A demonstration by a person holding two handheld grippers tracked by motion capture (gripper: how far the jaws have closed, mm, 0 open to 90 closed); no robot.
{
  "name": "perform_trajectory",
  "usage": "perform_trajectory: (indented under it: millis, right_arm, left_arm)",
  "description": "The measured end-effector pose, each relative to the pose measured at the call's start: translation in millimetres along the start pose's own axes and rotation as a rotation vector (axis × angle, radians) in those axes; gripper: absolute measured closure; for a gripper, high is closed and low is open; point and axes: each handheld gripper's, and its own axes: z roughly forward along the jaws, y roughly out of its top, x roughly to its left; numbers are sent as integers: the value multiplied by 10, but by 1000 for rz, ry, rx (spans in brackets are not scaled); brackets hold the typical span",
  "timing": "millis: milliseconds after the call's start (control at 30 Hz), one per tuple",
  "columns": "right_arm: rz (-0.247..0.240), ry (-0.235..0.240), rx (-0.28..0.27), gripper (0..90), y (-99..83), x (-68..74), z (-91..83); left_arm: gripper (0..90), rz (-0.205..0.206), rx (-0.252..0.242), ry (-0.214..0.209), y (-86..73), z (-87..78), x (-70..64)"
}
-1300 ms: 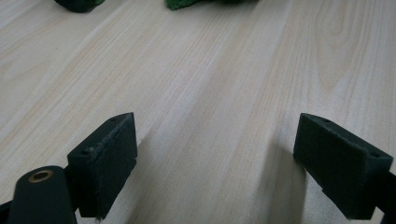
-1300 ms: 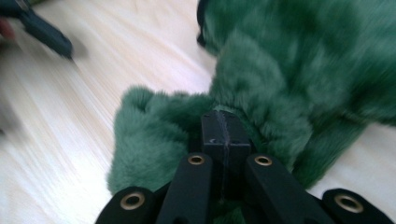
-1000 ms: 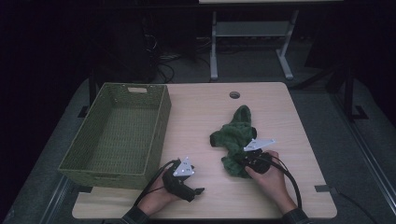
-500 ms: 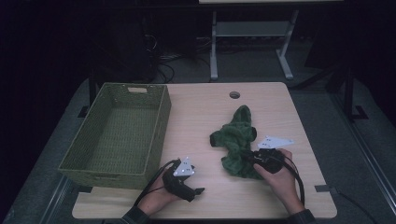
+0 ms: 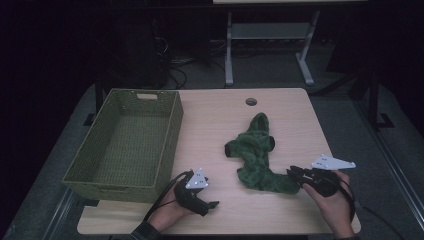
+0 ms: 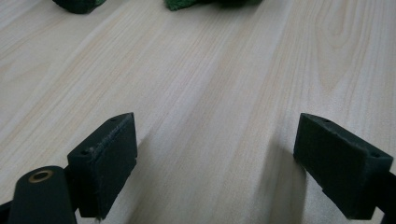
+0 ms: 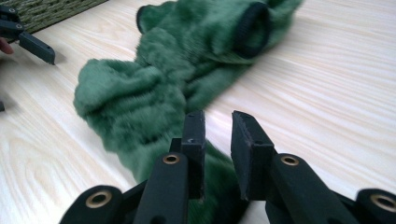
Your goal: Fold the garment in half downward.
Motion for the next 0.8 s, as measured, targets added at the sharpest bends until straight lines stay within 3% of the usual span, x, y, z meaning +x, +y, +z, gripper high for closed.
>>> perform_trajectory:
  millis: [367, 600, 800]
  right_arm:
    - [52, -3, 25, 718, -330, -109, -300]
    - [61, 48, 82, 683, -471, -73, -266]
    - [51, 79, 92, 656, -469, -78, -213]
  left_arm:
    - [129, -8, 3, 8, 0, -4, 1]
    - [129, -8, 3, 8, 0, -4, 1]
    - [129, -8, 3, 8, 0, -4, 1]
